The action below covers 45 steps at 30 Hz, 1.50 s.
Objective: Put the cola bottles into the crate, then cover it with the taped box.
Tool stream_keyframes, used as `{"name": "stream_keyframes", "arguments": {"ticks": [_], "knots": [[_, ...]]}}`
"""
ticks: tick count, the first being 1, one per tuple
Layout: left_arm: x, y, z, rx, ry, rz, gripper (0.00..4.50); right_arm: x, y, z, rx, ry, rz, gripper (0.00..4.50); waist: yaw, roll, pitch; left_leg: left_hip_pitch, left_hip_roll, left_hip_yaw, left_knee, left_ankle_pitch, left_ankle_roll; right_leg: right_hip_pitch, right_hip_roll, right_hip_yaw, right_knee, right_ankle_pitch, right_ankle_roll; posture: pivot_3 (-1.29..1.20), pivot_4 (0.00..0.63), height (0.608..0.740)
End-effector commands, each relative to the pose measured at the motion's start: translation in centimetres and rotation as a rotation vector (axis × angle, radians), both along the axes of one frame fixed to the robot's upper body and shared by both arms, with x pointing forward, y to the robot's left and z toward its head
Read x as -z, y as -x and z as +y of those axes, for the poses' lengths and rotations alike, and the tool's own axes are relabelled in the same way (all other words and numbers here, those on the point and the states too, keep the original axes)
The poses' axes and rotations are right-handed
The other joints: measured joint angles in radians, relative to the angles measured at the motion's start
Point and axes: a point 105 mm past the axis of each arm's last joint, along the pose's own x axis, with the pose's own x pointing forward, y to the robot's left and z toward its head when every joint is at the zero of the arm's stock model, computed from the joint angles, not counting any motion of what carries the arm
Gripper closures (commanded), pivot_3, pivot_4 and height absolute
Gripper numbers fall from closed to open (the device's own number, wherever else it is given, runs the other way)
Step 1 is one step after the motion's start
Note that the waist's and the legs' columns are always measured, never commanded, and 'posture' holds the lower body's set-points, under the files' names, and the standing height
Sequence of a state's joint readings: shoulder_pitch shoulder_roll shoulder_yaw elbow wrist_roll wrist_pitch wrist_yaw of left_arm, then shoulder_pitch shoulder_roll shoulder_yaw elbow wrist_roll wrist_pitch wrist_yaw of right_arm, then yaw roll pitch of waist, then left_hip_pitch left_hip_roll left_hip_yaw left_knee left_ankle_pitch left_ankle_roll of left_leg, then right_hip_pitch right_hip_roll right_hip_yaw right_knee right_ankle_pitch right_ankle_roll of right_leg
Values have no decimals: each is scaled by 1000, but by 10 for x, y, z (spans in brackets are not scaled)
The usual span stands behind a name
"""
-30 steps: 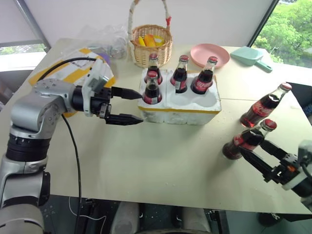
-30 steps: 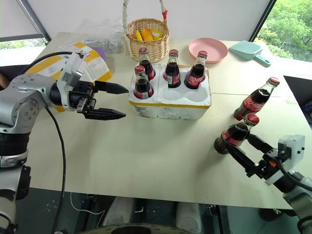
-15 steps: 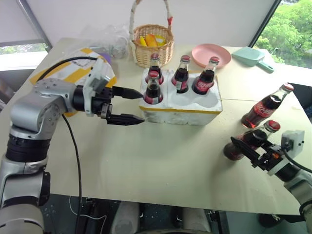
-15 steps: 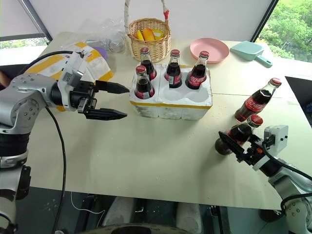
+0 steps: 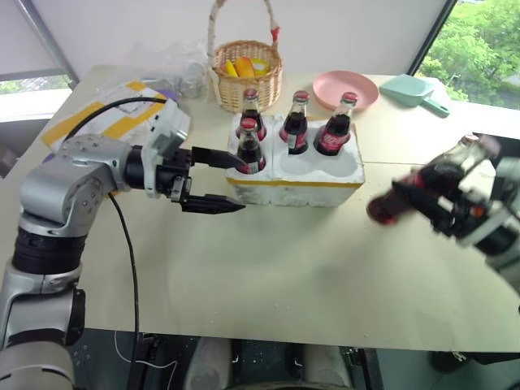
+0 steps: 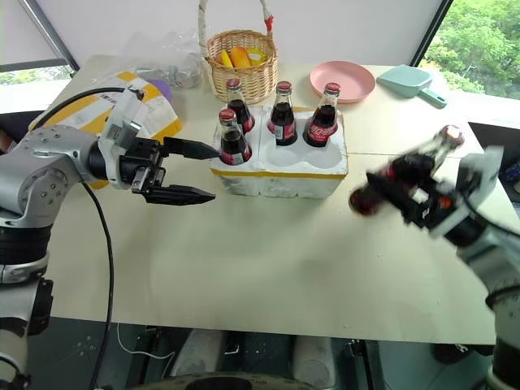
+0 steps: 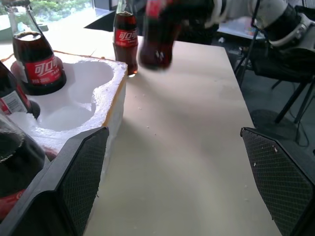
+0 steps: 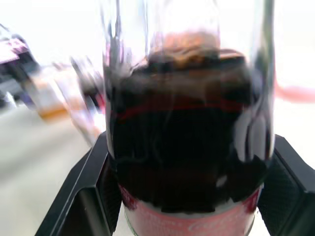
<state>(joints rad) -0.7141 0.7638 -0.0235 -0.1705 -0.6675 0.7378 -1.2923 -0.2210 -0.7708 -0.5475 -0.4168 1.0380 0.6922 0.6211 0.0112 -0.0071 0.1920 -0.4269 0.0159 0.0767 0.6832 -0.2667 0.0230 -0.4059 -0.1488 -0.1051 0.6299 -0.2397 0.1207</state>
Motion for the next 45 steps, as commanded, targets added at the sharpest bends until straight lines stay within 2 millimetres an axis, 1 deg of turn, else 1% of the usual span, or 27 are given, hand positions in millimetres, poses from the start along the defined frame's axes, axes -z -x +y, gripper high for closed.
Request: {"name": "stream_keyframes", "arguments": {"ticks": [1,3,6,9,12,15,17,21,28,32,35,36,37,38,40,42,45], "knots": [[-8,4,0,3,14,-45,0,-25,-9,28,-91,9,-72,1646,0,0,0,0,0,0,0,0,0,0,0,0,0,0,0,0,150,740],[-8,4,1,-6,18,-50,0,-31,-37,44,-87,7,-82,1646,-9,0,0,0,0,1,0,0,0,0,0,0,0,0,0,0,150,740],[-9,4,1,-13,23,-56,0,-30,-63,59,-66,20,-66,1646,-3,0,0,-1,-1,1,1,0,0,-1,-1,0,0,0,0,0,150,740],[-11,5,0,-22,30,-63,0,-21,-86,77,-67,31,-46,1646,0,0,0,-2,-1,2,0,3,-4,-2,-1,0,0,0,0,0,150,740],[-11,6,0,-34,32,-69,0,-12,-98,91,-87,50,-19,1646,1,0,0,-5,-2,2,0,3,-5,-3,-1,0,0,0,0,0,150,740],[-12,6,1,-46,36,-72,0,-1,-101,99,-105,105,-5,1646,1,0,0,-9,-2,3,1,3,-5,-6,-1,0,0,0,1,0,150,740],[-12,7,3,-58,38,-73,0,5,-98,105,-144,129,4,1646,-2,0,0,-11,-2,3,1,3,-5,-8,-1,0,0,0,1,0,150,740],[-12,7,4,-71,40,-73,0,8,-94,111,-192,146,9,1646,-5,0,0,-11,-2,3,1,4,-6,-8,0,0,0,0,1,0,150,740],[-14,7,2,-78,48,-82,0,6,-90,115,-237,176,4,1646,-6,0,0,-11,-2,3,1,4,-6,-8,0,0,0,0,1,0,150,740],[-13,6,0,-73,51,-84,0,31,-95,121,-242,320,24,1646,-8,0,0,-11,-2,3,1,4,-6,-8,0,0,0,0,1,0,150,740],[-14,6,-3,-67,58,-87,0,48,-102,125,-242,356,71,1646,-8,0,0,-11,-2,3,1,4,-6,-8,0,0,0,0,1,0,150,740],[-15,6,-3,-66,60,-88,0,53,-105,125,-237,362,85,613,-7,0,0,-11,-2,3,1,4,-6,-8,0,0,0,0,1,0,150,740],[-15,6,-4,-65,62,-89,0,56,-107,125,-227,364,97,255,-8,0,0,-11,-2,3,1,4,-6,-8,0,0,0,0,1,0,150,740],[-16,6,-4,-64,63,-89,0,59,-109,124,-217,366,104,29,-8,0,0,-11,-2,3,1,4,-6,-8,0,0,0,0,1,0,150,740],[-16,5,-4,-64,67,-90,0,61,-110,122,-197,368,105,29,-11,-1,0,-10,-2,3,1,4,-6,-8,0,0,0,0,1,0,150,740],[-17,5,-4,-64,71,-89,0,59,-105,117,-183,359,92,29,-12,-1,0,-10,-2,3,1,4,-7,-8,0,0,0,0,1,0,150,740],[-16,5,-6,-59,75,-84,0,48,-93,100,-141,316,71,29,-4,-1,0,-10,-2,3,1,4,-7,-7,0,-1,1,0,1,0,150,740]]}}
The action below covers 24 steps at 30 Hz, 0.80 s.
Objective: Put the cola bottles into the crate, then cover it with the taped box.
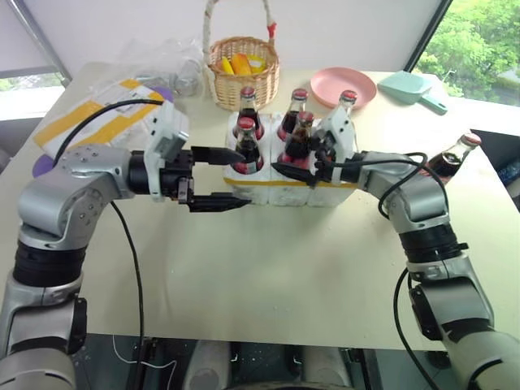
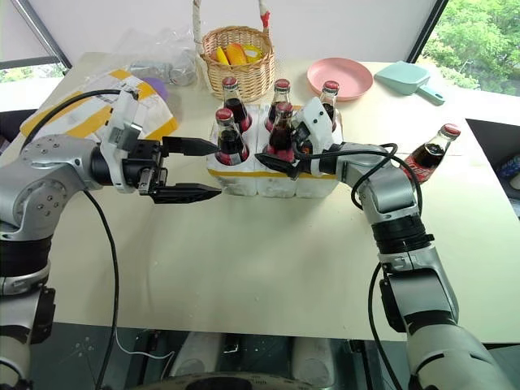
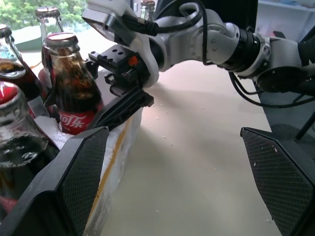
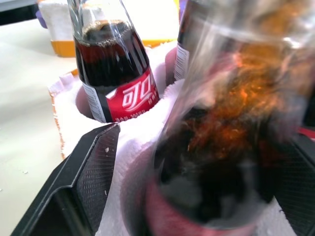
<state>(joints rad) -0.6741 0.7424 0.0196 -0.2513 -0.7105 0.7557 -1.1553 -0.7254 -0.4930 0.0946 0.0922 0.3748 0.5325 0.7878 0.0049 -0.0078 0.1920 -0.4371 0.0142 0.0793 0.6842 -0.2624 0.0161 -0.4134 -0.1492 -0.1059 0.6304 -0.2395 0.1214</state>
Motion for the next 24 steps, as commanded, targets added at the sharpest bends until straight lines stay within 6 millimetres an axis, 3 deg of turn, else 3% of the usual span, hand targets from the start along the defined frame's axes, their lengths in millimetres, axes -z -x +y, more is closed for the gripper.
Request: {"name": "stream_keyframes", "arguments": {"ticks": [1,7,14,20,24], "knots": [[-10,3,-2,23,19,-42,0,-22,16,-25,64,-54,-55,29,6,0,0,0,0,0,0,0,0,0,0,0,0,0,0,0,150,740],[-9,0,-7,54,22,-35,0,-30,63,-67,188,-91,-39,29,9,-1,0,0,0,0,0,0,0,1,0,-1,0,0,0,0,150,740],[-7,-9,-17,119,6,-42,0,-14,111,-102,404,-105,18,29,7,0,0,2,0,0,0,0,0,1,0,-1,-1,0,0,0,150,740],[-10,-12,-25,187,15,-43,0,0,132,-172,811,-155,-12,29,10,-1,-1,2,-1,-1,0,0,1,3,-1,-1,-1,0,0,0,150,740],[-8,-13,-27,198,18,-41,0,1,135,-192,914,-214,-47,29,4,-1,-1,4,0,-1,0,0,0,3,0,0,0,0,0,0,150,740]]}}
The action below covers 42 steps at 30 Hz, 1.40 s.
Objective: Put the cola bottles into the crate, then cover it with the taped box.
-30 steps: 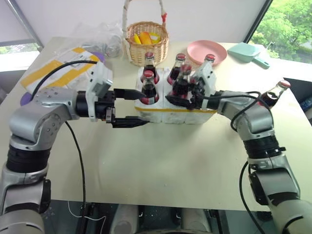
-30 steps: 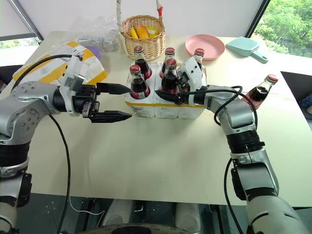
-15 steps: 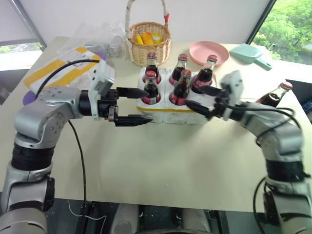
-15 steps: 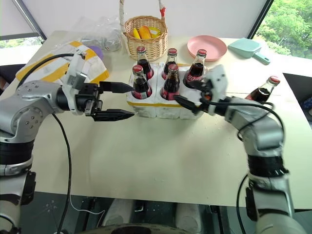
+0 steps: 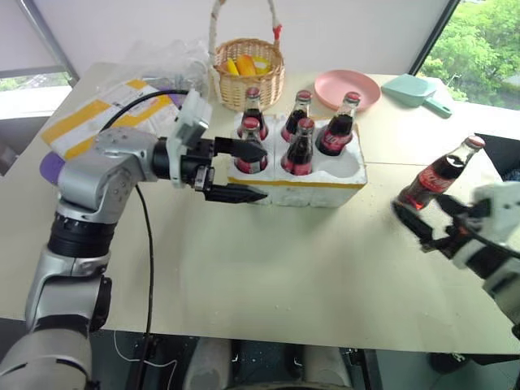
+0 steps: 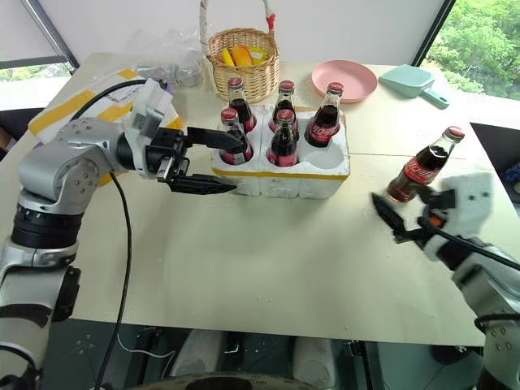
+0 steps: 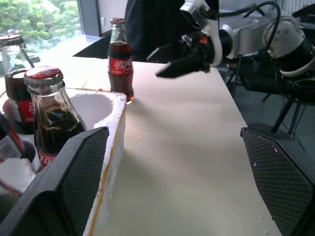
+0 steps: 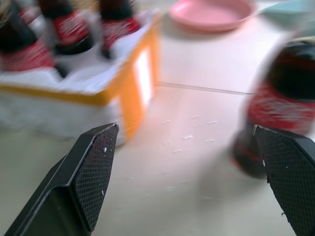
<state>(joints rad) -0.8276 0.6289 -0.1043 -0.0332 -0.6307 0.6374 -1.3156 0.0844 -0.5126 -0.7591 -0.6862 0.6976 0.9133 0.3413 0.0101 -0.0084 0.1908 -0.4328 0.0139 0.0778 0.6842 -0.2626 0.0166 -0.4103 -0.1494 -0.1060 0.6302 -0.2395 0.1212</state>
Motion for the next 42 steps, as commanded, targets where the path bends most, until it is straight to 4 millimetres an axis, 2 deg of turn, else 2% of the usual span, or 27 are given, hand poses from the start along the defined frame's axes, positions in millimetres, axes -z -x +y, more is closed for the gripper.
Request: {"name": "stream_keyframes", "arguments": {"ticks": [1,4,14,22,28,34,36,39,42], "knots": [[-6,2,-1,16,8,-43,0,-8,1,-12,69,30,-59,29,-3,0,0,0,0,0,0,0,0,0,0,0,0,0,0,0,150,740],[-5,2,0,12,12,-42,0,-5,-6,-15,88,43,-60,29,-3,0,0,1,1,0,-1,-2,4,1,1,0,0,0,0,0,150,740],[-6,5,8,-45,12,-47,0,1,-45,-28,132,-8,-100,29,2,0,0,2,0,-1,-1,-2,4,2,0,1,0,0,0,0,150,740],[-9,9,13,-86,10,-55,0,15,-69,-46,194,-23,-80,29,0,0,0,3,1,0,-1,-1,2,2,0,1,0,0,0,0,150,740],[-11,10,16,-107,7,-61,0,24,-84,-50,195,-30,-70,29,0,0,0,3,1,0,-1,0,0,2,0,1,0,0,0,0,150,740],[-12,11,17,-117,2,-66,0,21,-97,-50,197,-49,-93,29,0,0,0,3,0,0,-1,0,0,2,0,1,0,0,0,0,150,740],[-13,11,16,-119,2,-67,0,20,-99,-50,195,-49,-97,550,0,1,0,3,1,0,-1,0,0,2,0,1,0,0,0,0,150,740],[-13,11,17,-126,1,-69,0,18,-99,-46,168,-22,-107,1771,2,1,0,3,0,0,-1,0,0,3,0,1,0,0,0,0,150,740],[-12,11,18,-132,1,-67,0,7,-96,-34,117,1,-145,1715,0,1,0,3,0,0,-1,0,0,3,0,1,0,0,0,0,150,740]]}}
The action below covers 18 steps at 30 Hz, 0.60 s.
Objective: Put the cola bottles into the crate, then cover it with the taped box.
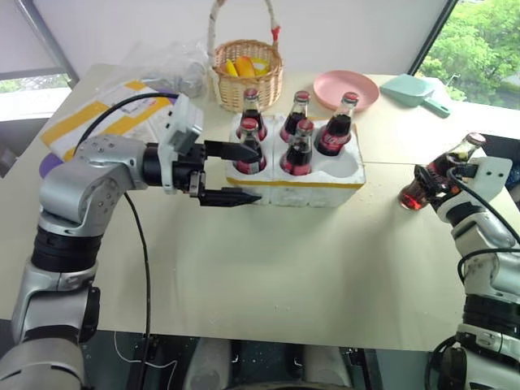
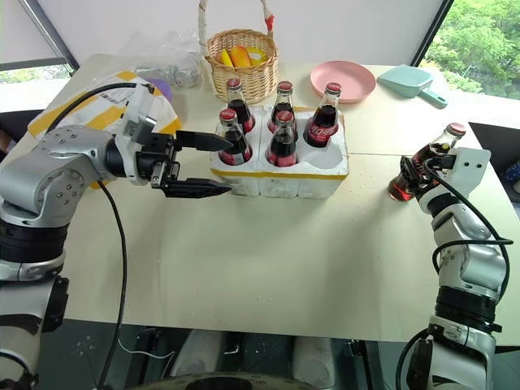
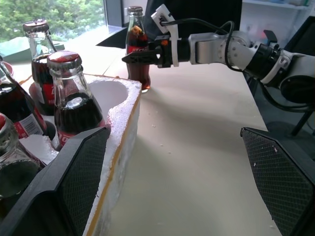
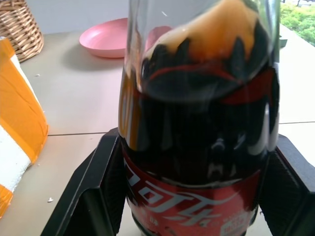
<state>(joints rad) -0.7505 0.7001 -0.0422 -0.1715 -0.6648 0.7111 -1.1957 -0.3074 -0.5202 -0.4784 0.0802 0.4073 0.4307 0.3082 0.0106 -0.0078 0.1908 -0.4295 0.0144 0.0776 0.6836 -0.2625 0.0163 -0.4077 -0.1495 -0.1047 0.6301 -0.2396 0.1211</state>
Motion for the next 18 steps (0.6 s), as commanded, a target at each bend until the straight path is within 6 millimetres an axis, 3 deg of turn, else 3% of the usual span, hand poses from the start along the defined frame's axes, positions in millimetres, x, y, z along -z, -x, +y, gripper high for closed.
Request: {"name": "stream_keyframes", "arguments": {"ticks": [1,9,11,14,18], "knots": [[-10,6,4,-1,16,-47,0,-36,6,16,-74,61,-118,1715,-1,0,0,0,0,0,0,0,0,0,0,0,0,0,0,0,150,740],[-8,5,5,-15,25,-41,0,-126,7,88,-347,52,-374,1715,-27,6,3,0,0,1,-1,0,-1,-2,0,1,1,0,0,0,150,740],[-8,5,5,-21,30,-42,0,-140,7,103,-408,26,-407,1715,-25,6,3,0,1,0,-1,0,-1,-2,1,1,1,0,0,0,150,740],[-8,5,6,-27,33,-43,0,-149,5,124,-503,-10,-407,1715,-20,5,3,0,1,0,-2,0,-1,-2,1,1,0,0,0,0,150,740],[-8,5,9,-40,34,-48,0,-137,1,146,-587,36,-339,1715,-14,4,3,0,0,1,-1,0,0,-1,0,1,0,0,0,0,150,740]]}}
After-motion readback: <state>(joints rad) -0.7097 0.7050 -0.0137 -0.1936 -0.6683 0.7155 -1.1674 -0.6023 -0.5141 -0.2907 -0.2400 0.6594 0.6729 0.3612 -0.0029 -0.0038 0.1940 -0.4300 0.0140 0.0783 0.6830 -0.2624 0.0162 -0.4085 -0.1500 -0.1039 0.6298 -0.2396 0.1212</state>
